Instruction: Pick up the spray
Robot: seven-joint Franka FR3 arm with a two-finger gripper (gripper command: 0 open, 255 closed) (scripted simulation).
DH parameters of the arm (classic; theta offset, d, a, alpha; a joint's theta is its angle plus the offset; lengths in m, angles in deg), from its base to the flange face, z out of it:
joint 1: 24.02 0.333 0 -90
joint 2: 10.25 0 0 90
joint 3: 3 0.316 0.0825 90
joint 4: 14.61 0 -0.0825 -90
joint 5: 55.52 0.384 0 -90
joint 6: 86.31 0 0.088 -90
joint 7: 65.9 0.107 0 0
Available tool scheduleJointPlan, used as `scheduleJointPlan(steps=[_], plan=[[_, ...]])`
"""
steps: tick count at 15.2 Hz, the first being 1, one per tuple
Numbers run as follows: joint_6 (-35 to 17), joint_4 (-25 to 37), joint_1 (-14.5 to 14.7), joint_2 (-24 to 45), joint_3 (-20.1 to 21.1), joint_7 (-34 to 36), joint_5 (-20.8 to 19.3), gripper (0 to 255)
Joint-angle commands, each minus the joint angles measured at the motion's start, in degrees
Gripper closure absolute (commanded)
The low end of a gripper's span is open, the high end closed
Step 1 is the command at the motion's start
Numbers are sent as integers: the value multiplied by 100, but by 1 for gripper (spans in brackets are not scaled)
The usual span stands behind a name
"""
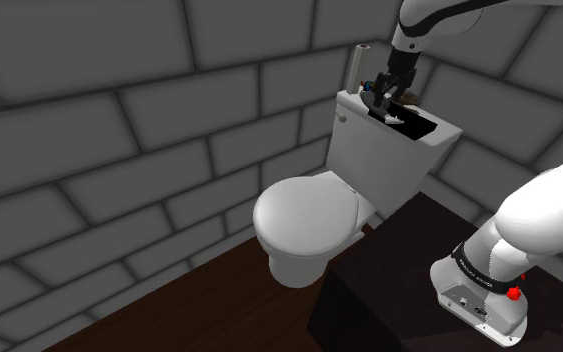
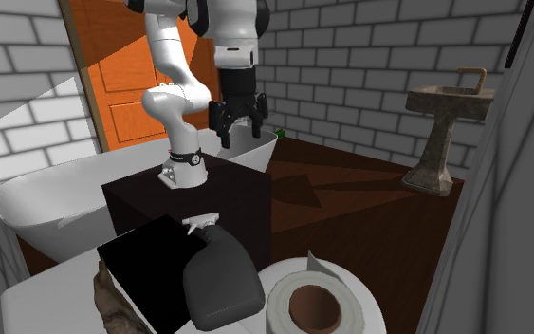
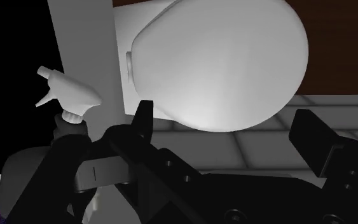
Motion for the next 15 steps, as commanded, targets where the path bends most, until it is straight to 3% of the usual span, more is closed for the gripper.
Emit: scheduleJointPlan(steps=[1,15], plan=[[-200,176,-66,350,-124,-67,94,0],[-676,2330,-839,3036,-702,-805,1344,0]])
